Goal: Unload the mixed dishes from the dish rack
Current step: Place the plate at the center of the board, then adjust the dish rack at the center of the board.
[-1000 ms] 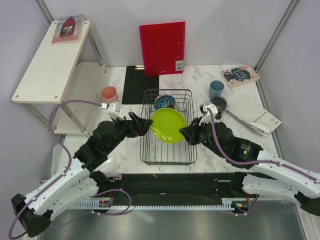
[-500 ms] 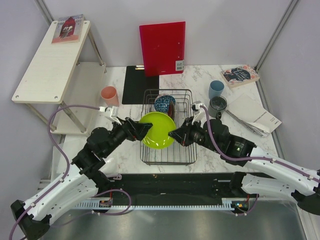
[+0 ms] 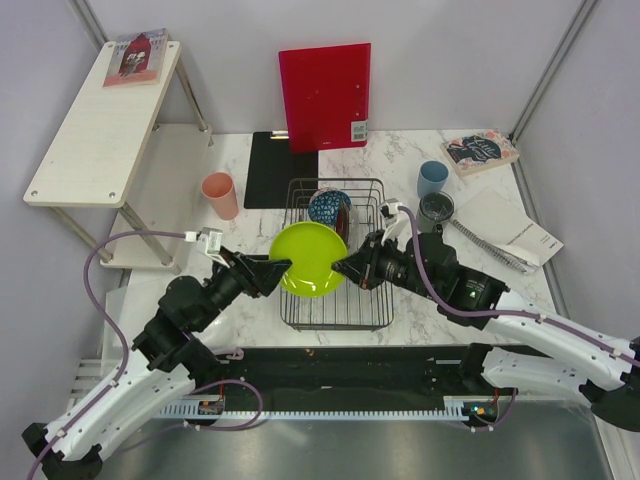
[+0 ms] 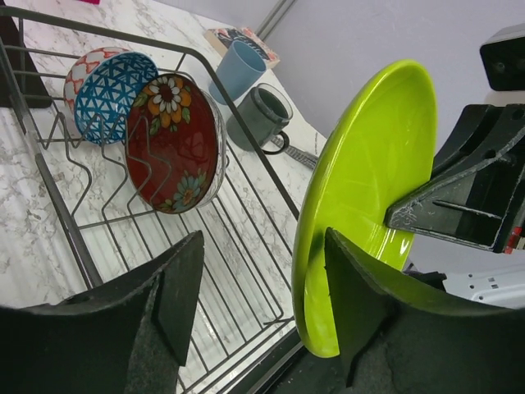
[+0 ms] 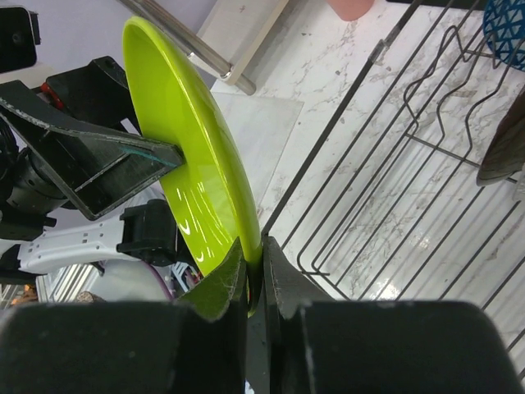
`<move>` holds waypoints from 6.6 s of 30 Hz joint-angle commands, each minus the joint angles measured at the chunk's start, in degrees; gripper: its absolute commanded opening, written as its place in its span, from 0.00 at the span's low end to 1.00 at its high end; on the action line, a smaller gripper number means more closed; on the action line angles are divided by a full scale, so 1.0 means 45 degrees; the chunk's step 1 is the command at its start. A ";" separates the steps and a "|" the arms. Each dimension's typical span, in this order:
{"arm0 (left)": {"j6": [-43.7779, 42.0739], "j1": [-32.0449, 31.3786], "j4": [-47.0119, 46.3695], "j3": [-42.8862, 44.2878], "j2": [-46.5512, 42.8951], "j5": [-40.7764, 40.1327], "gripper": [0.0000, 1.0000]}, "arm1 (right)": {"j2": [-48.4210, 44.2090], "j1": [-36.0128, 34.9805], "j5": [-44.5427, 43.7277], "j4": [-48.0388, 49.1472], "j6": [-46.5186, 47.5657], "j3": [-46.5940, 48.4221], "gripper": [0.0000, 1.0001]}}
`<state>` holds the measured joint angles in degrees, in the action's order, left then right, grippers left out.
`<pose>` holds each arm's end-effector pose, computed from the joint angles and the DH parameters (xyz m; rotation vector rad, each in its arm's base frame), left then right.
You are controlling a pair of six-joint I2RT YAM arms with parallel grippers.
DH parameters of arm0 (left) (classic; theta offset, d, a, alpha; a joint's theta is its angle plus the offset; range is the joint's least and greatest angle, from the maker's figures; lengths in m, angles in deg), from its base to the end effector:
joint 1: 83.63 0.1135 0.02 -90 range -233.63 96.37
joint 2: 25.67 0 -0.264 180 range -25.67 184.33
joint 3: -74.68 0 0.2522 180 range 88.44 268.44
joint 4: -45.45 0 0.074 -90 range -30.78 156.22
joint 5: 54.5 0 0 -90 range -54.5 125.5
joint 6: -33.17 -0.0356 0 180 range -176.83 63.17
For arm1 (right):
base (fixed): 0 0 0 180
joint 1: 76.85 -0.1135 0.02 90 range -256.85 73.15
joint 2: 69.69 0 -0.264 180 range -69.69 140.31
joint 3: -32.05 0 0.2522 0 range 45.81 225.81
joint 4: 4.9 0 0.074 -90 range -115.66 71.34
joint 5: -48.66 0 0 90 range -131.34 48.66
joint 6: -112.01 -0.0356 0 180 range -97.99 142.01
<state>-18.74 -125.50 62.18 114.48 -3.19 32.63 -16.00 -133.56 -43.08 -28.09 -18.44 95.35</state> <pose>0.0953 -0.0830 0.2907 0.0128 1.6610 -1.0461 0.1210 0.1823 0.3426 -0.2554 1.9545 1.1437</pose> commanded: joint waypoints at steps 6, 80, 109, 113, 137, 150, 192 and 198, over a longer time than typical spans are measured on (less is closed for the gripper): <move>-0.0162 0.0026 0.0006 -0.0084 -0.0328 -0.0045 0.30 | 0.0607 0.0082 0.1362 0.1315 -0.0387 0.0320 0.00; 0.3236 0.6783 0.0377 0.1517 1.0105 -0.1841 0.02 | -0.1697 0.0082 -0.2348 -0.0756 0.1762 -0.1399 0.82; 0.3021 0.7253 0.4477 0.2768 1.1530 -0.1939 0.87 | -0.1249 0.0063 -0.2582 -0.0599 0.1995 -0.1517 0.82; 0.2923 0.7273 0.4888 0.2865 1.0378 -0.1473 0.98 | -0.1111 0.0082 -0.2738 -0.0677 0.2112 -0.1302 0.82; 0.1361 0.2491 0.4772 0.5072 0.9300 -0.2346 0.99 | 0.4025 0.3578 -0.6764 -0.3472 0.2875 0.0476 0.76; 0.1771 0.1882 0.4498 0.4838 1.0492 -0.2975 0.96 | 0.5938 0.3734 -0.5220 -0.2162 0.2640 0.0320 0.54; 0.0872 -0.0813 0.2662 0.8314 1.5980 -0.1939 0.02 | 0.5588 0.6332 -0.5610 -0.2611 0.2133 -0.0755 0.00; 0.0697 -0.0852 0.2740 0.8080 1.5475 -0.2056 0.12 | 0.5277 0.6371 -0.5454 -0.2572 0.2171 -0.0657 0.09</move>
<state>-14.50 -128.49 84.38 151.07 64.54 21.92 6.69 -105.50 -66.64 -41.23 -4.47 93.10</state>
